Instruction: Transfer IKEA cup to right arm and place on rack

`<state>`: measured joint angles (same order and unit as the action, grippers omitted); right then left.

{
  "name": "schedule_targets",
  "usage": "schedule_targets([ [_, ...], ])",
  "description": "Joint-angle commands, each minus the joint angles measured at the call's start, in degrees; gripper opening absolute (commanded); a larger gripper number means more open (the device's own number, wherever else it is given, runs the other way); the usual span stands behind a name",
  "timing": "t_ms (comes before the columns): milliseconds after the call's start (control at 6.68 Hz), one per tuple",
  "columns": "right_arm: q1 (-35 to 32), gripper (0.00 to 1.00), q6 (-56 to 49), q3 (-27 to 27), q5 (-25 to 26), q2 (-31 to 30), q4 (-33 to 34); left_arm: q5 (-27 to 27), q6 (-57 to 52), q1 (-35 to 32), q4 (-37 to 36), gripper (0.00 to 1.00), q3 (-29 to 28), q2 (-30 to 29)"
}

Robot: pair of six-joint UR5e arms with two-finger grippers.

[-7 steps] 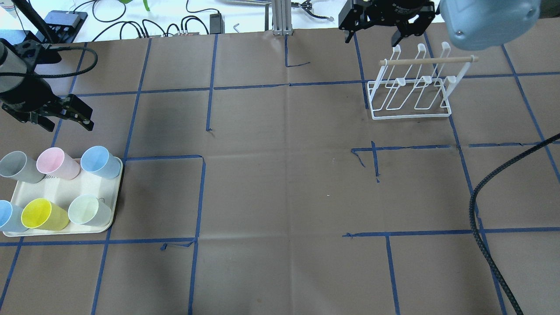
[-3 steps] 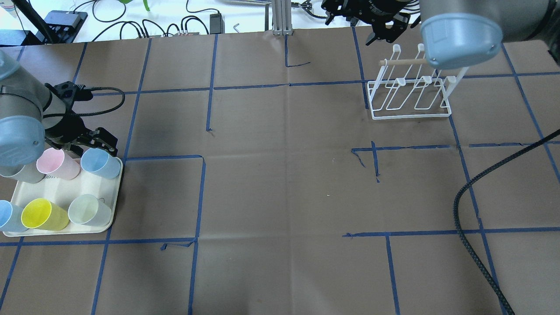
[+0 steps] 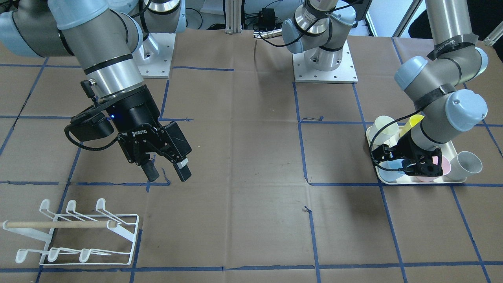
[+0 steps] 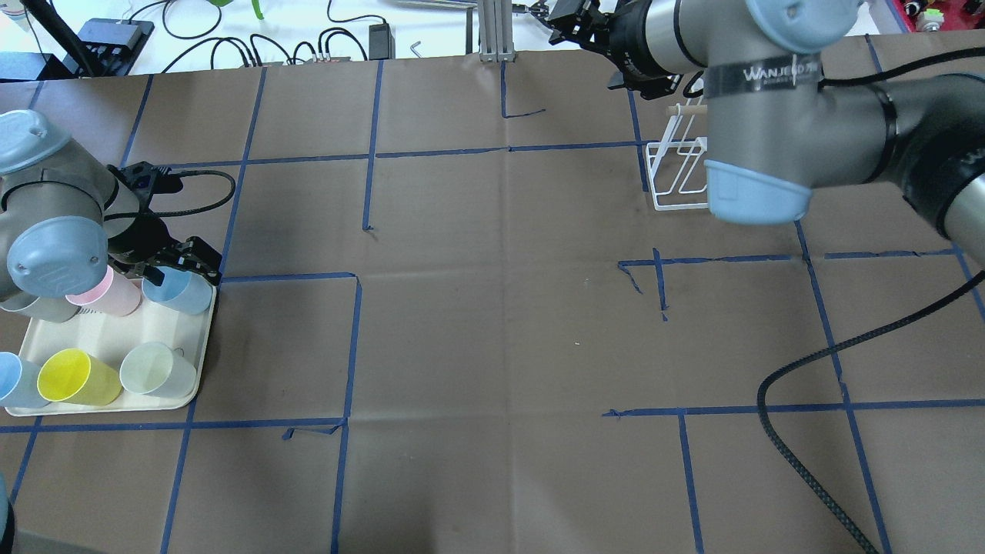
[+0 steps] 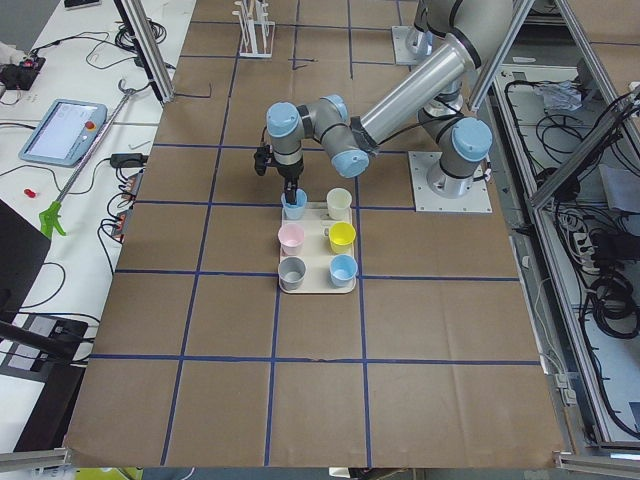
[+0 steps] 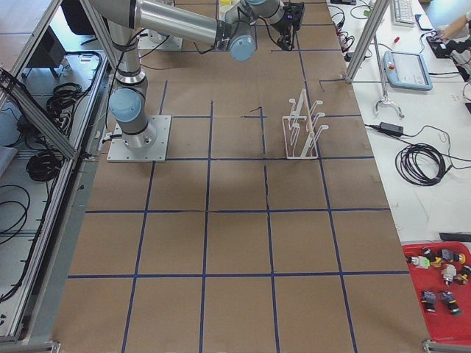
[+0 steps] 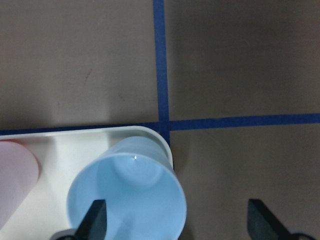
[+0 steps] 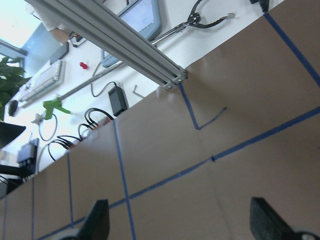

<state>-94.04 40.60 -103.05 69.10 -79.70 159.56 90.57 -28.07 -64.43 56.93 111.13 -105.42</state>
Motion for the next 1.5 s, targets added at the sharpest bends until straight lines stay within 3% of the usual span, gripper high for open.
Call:
schedule_targets([
  [0, -0.1, 1.00, 14.1, -8.9, -3.3, 0.0, 22.7, 0.1, -0.4, 0.0, 0.0, 0.88, 0.0, -0.2],
  [150, -0.1, 1.00, 21.6, -12.4, -3.3, 0.0, 30.6, 0.2, -0.8, 0.0, -0.1, 0.47, -0.2, -0.1],
  [300, -0.1, 1.00, 29.3, -14.1, -5.0, 0.4, 34.4, 0.2, -0.7, 0.0, 0.0, 0.18, -0.2, -0.1],
  [449, -0.1, 1.00, 30.4, -14.1, -7.5, 1.2, 34.5, 0.3, -0.6, 0.4, 0.6, 0.04, -0.2, 0.1],
  [749, -0.1, 1.00, 34.0, -14.4, -7.8, 1.0, 34.6, 0.0, -0.8, 3.8, 2.6, 0.00, -0.6, 0.7],
  [1048, -0.1, 1.00, 36.6, -15.6, -7.8, 1.3, 42.4, -0.4, -0.5, 3.3, 7.0, 0.00, -3.1, 4.6],
  [1348, -0.1, 1.00, 36.6, -16.8, -7.8, 1.2, 42.8, -0.6, -0.2, -0.5, 12.9, 0.00, -11.6, 7.2],
])
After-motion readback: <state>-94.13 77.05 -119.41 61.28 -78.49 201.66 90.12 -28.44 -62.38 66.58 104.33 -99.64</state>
